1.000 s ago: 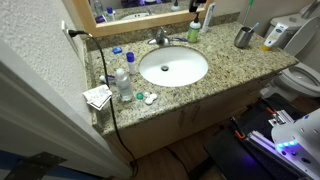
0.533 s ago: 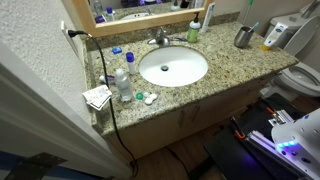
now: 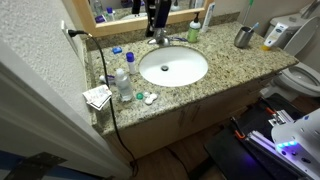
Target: Move clear bottle to the right side of the sink
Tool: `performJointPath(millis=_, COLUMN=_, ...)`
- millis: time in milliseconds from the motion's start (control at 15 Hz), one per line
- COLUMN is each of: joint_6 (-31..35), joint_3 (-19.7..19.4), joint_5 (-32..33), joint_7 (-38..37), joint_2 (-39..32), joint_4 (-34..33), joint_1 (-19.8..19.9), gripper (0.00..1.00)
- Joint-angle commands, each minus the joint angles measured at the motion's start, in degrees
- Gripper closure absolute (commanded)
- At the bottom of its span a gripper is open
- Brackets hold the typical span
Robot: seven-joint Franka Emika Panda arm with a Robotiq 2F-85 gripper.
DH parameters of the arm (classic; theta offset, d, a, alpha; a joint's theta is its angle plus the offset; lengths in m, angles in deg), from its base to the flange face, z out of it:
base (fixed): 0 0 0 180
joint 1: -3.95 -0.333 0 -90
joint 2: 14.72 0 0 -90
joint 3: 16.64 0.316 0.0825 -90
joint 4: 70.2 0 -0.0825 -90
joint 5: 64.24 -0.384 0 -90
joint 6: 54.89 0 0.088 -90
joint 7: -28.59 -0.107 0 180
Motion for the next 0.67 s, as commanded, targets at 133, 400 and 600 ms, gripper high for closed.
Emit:
performJointPath(millis=133, joint_6=-2.19, joint_3=0.81, joint_5=-3.82, joint_7=6.29, joint_2=-4.59, joint_4=-1.78, joint_1=0.81, gripper=0.00)
performJointPath(millis=400, joint_6=0.55, joint_3=2.76, joint_5=-3.91, joint_7=10.93, joint_2=-13.52, joint_4=-3.90, joint_1=0.27, gripper=0.00)
performJointPath(millis=600, joint_6=2.85, joint_3=2.61, joint_5=1.68, joint_7=7.82, joint_2=-18.35, joint_4=-5.79, joint_1=-0.71, gripper=0.00)
